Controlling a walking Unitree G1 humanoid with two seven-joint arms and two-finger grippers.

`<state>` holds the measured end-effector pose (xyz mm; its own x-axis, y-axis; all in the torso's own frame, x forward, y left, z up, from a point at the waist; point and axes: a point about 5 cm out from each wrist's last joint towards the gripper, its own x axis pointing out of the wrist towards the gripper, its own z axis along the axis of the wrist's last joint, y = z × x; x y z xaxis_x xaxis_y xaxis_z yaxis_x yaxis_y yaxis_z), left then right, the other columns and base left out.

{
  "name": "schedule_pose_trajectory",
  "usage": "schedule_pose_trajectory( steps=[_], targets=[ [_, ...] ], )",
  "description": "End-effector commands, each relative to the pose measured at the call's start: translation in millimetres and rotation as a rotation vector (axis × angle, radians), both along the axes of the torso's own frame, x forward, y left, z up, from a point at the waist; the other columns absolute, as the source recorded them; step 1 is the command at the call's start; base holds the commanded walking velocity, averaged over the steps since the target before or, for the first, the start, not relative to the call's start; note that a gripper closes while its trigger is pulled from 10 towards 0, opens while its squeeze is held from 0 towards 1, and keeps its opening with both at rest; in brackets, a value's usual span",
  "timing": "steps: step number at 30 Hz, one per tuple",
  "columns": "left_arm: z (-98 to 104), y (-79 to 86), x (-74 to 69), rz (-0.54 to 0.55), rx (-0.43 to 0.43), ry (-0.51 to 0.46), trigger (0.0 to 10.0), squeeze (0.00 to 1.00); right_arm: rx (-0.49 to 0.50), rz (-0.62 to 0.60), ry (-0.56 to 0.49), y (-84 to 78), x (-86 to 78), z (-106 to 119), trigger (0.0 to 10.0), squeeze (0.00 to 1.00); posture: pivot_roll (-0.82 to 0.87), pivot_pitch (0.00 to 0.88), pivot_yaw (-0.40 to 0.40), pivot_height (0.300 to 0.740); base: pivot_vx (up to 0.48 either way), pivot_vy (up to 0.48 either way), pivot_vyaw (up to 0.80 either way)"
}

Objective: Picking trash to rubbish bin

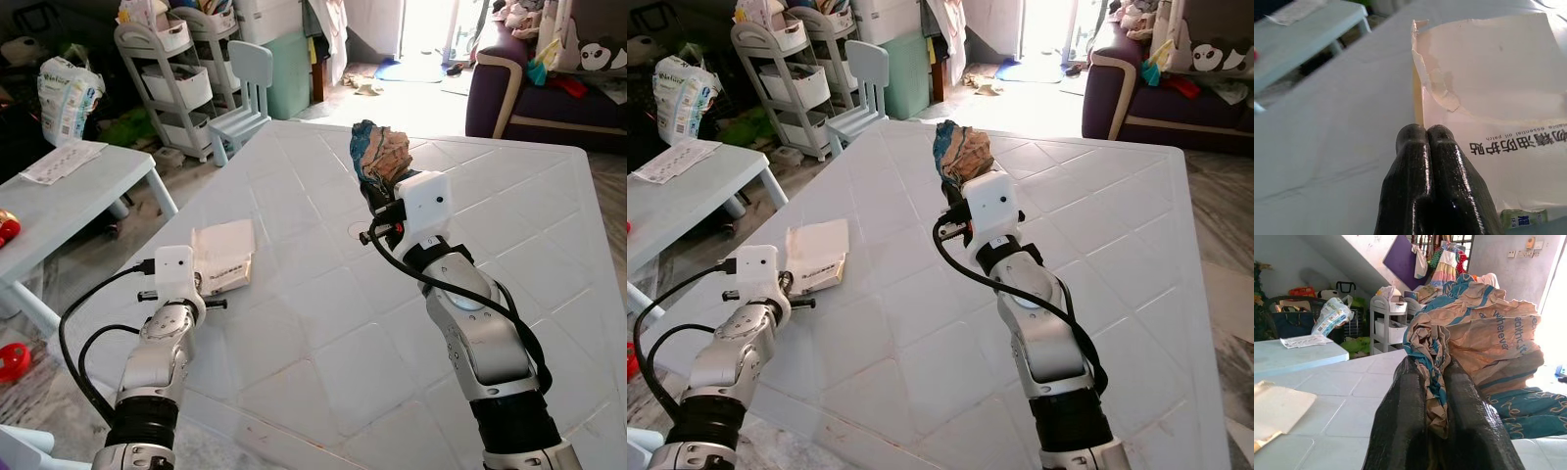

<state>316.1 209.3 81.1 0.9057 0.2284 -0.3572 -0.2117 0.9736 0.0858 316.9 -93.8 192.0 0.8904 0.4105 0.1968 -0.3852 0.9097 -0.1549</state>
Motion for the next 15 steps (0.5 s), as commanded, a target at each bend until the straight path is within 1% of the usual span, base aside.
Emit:
schedule_pose_trajectory(
  steps=[1, 3, 4, 5, 6, 8, 9, 11, 12, 15],
  targets=[
    [9, 9.9, -0.3, 0.038, 0.043, -0.044, 0.0, 0.0, -0.003, 0.014, -0.013, 3.8, 2.5, 5, 0.0, 0.0, -0.09, 0.0, 0.059, 0.74, 0.0, 0.0, 0.0],
    [11, 10.7, 0.1, 0.042, 0.05, -0.056, 0.0, 0.0, -0.003, 0.014, -0.013, 3.9, 2.7, 5, 0.0, 0.0, -0.08, 0.0, 0.059, 0.74, 0.0, 0.0, 0.0],
    [17, 12.1, 0.8, 0.045, 0.075, -0.084, 0.0, 0.0, -0.003, 0.014, -0.012, 4.1, 2.8, 5, 0.0, 0.0, -0.08, 0.0, 0.058, 0.74, 0.0, 0.0, 0.0],
    [28, 13.8, 2.2, 0.05, 0.121, -0.143, 0.0, 0.0, -0.003, 0.015, -0.012, 4.5, 3.0, 5, 0.0, 0.0, -0.08, 0.0, 0.058, 0.74, 0.0, 0.0, 0.0],
    [28, 13.8, 2.2, 0.05, 0.121, -0.143, 0.0, 0.0, -0.003, 0.015, -0.012, 4.5, 3.0, 5, 0.0, 0.0, -0.08, 0.0, 0.058, 0.74, 0.0, 0.0, 0.0],
    [46, 13.4, 4.3, 0.043, 0.194, -0.24, 0.0, 0.0, -0.001, 0.017, -0.012, 5.6, 3.6, 5, 0.0, 0.0, -0.07, 0.0, 0.057, 0.74, 0.0, 0.0, 0.0],
    [51, 12.4, 4.7, 0.036, 0.219, -0.27, 0.0, 0.0, 0.0, 0.019, -0.012, 6.2, 3.8, 5, 0.0, 0.0, -0.07, 0.0, 0.056, 0.74, 0.0, 0.0, 0.0],
    [54, 10.7, 5.0, 0.021, 0.241, -0.289, 0.0, 0.0, 0.001, 0.02, -0.012, 6.7, 4.2, 5, 0.0, 0.0, -0.07, 0.0, 0.056, 0.74, 0.0, 0.0, 0.0],
    [58, 7.2, 4.5, -0.006, 0.291, -0.32, 0.0, 0.0, 0.005, 0.023, -0.014, 7.9, 4.5, 5, 0.0, 0.0, -0.07, 0.0, 0.055, 0.74, 0.0, 0.0, 0.0],
    [62, 3.2, 3.2, -0.029, 0.341, -0.357, 0.0, 0.0, 0.012, 0.029, -0.02, 9.4, 4.5, 6, 0.0, 0.0, -0.07, 0.0, 0.055, 0.74, 0.0, 0.0, 0.0]
  ],
)
